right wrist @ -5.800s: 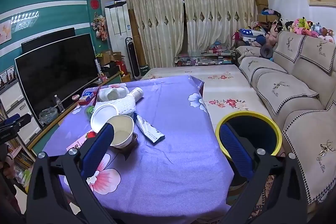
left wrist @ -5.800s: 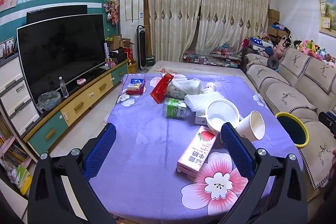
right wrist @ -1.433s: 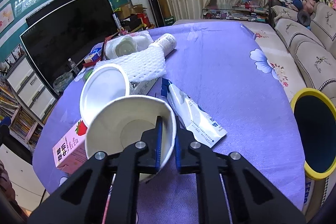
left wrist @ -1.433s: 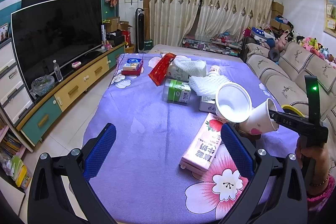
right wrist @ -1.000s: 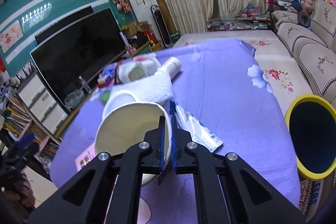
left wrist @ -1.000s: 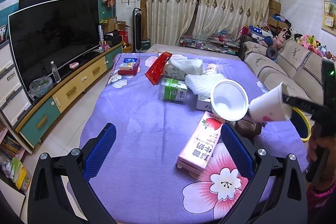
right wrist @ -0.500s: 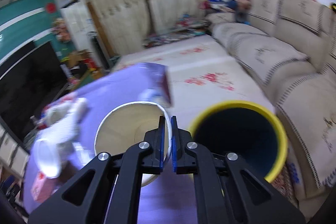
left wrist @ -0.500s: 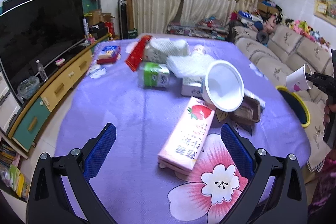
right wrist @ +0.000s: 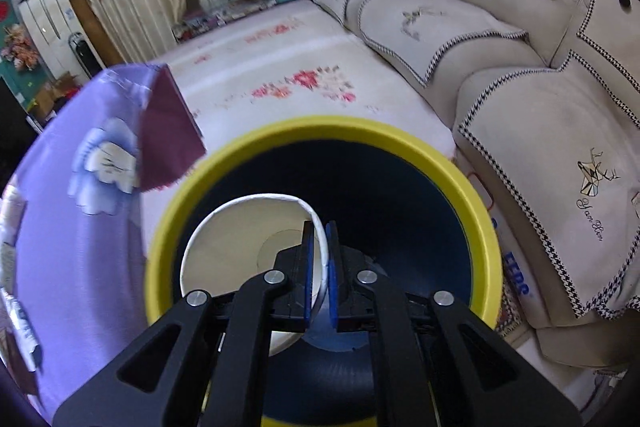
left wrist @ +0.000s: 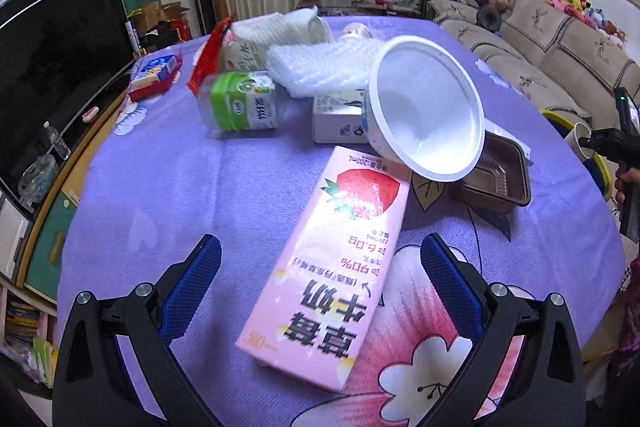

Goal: Collect trash
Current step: 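Drop the cup into the yellow-rimmed bin with right while left grasps the pink carton, then carry the pink milk carton over the bin and drop it with the left gripper, then move the right gripper back to the table and grasp the brown plastic tray, then carry the brown tray to the bin and release it with the right gripper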

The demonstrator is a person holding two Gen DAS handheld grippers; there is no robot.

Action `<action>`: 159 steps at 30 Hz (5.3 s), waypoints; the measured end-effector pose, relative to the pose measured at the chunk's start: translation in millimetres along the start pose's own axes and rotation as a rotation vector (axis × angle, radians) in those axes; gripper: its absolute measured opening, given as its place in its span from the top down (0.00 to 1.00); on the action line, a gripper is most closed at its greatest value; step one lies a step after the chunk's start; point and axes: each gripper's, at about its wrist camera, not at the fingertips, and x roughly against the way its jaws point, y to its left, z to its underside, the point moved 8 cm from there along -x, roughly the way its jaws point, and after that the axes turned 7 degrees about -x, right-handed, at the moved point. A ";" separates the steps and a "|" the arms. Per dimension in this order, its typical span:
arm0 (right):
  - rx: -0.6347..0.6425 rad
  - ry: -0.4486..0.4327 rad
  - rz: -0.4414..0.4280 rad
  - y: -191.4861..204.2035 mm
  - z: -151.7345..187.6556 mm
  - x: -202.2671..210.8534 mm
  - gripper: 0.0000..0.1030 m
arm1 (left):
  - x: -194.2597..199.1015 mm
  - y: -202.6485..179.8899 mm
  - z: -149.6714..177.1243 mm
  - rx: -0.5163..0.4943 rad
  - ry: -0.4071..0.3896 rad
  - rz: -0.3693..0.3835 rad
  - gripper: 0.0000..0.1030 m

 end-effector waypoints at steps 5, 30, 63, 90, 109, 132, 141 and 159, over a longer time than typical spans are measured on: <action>-0.005 0.017 0.033 -6.8 0.8 -16.7 0.66 | -8.6 -3.2 -3.4 -0.010 0.018 0.008 0.05; 0.068 -0.162 -0.221 58.2 19.1 114.2 0.56 | 15.1 4.3 10.3 -0.045 0.033 0.070 0.50; -0.141 -0.283 -0.120 -99.6 36.4 164.4 0.48 | -18.9 -359.0 -148.0 -0.524 0.010 0.537 0.50; -0.102 -0.198 -0.160 -74.5 50.4 136.8 0.45 | 44.2 -278.8 -197.8 -0.319 -0.219 0.439 0.10; 0.341 -0.028 -0.437 172.0 134.4 143.0 0.44 | 101.8 49.5 -87.4 0.131 -0.304 -0.013 0.05; 0.529 0.048 -0.343 259.7 180.4 106.2 0.93 | 78.9 86.9 -45.2 0.201 -0.278 -0.021 0.05; 0.510 0.006 -0.420 257.5 173.0 136.3 0.95 | 72.3 77.1 -48.3 0.188 -0.269 -0.014 0.05; 0.521 0.034 -0.412 256.6 179.1 126.3 0.93 | 55.7 60.4 -49.5 0.165 -0.238 0.019 0.05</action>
